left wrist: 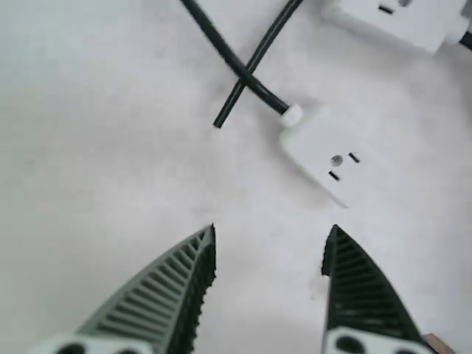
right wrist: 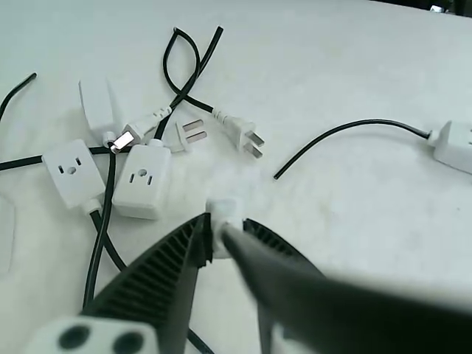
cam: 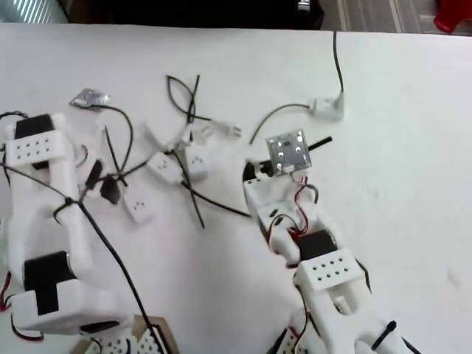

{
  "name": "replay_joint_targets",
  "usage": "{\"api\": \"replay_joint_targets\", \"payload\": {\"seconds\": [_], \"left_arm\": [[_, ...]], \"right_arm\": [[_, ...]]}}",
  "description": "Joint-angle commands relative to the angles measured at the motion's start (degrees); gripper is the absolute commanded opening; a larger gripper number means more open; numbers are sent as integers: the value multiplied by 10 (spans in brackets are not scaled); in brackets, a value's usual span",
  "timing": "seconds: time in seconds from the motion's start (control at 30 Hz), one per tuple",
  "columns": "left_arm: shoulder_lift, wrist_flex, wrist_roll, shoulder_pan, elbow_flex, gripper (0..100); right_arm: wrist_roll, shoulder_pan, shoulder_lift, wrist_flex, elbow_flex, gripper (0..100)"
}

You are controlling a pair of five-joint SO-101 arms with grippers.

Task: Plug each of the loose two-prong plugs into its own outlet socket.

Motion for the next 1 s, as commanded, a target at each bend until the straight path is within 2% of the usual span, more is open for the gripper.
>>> {"api": "replay_joint_targets", "payload": {"seconds": [0.0,0.17,0.47,0.63,0.8,0.97], "left_arm": [[0,-26,33,63,8,244],[32,-107,77,113,50,245],[83,-166,123,127,102,235],[83,-142,112,58,84,174],[83,-95,38,-11,61,173],[83,-96,-9,-95,43,173]], "right_arm": [[-1,1,3,-8,-7,16],[-1,2,4,-8,-7,16],[-1,3,6,-8,-7,16],[-1,3,5,-8,-7,16],[-1,3,5,-8,-7,16],[0,3,5,-8,-7,16]]}}
